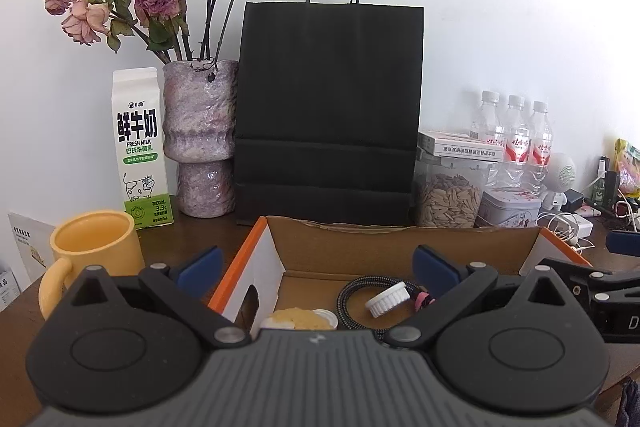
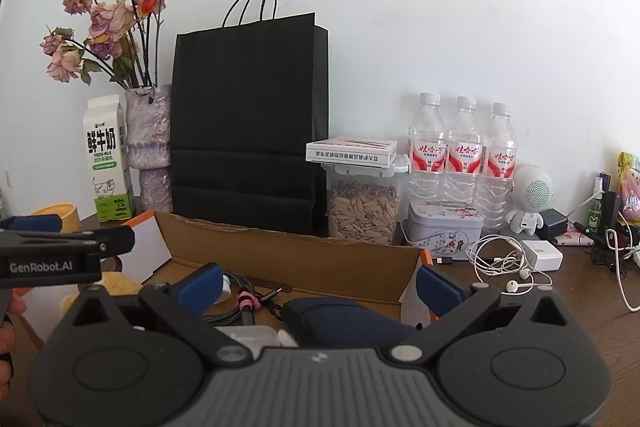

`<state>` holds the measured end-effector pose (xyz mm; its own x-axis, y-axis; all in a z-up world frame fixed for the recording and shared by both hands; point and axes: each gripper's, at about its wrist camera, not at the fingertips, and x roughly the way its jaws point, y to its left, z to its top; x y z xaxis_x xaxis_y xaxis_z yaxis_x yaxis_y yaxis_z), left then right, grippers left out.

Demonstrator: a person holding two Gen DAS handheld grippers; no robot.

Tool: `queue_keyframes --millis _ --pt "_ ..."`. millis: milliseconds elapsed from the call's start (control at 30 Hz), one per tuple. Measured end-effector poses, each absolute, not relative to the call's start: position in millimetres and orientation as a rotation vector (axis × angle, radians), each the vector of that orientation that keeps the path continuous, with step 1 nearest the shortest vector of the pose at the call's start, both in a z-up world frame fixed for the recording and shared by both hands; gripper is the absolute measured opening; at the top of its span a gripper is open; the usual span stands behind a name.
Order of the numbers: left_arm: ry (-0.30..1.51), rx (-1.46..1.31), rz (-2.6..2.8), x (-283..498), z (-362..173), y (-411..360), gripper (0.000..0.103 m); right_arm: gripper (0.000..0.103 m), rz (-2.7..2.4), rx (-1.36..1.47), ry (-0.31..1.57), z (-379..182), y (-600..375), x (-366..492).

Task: Organize objects
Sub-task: 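Lower the case and cap into the box and open both grippers, then withdraw both grippers from the box toward the purple pouch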

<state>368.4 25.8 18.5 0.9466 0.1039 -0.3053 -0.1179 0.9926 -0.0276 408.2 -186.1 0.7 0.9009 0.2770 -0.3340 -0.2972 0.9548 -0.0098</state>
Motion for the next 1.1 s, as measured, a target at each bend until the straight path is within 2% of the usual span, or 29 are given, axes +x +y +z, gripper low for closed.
queue_keyframes --millis 667,1100 --pt "0.267 -0.064 0.120 318.9 25.7 25.3 0.103 0.103 0.333 -0.067 0.299 12.1 -193.5 366.5" --pt "0.331 -0.049 0.083 272.6 16.2 10.6 0.103 0.103 0.357 -0.095 0.345 4.0 -209.4 319.0"
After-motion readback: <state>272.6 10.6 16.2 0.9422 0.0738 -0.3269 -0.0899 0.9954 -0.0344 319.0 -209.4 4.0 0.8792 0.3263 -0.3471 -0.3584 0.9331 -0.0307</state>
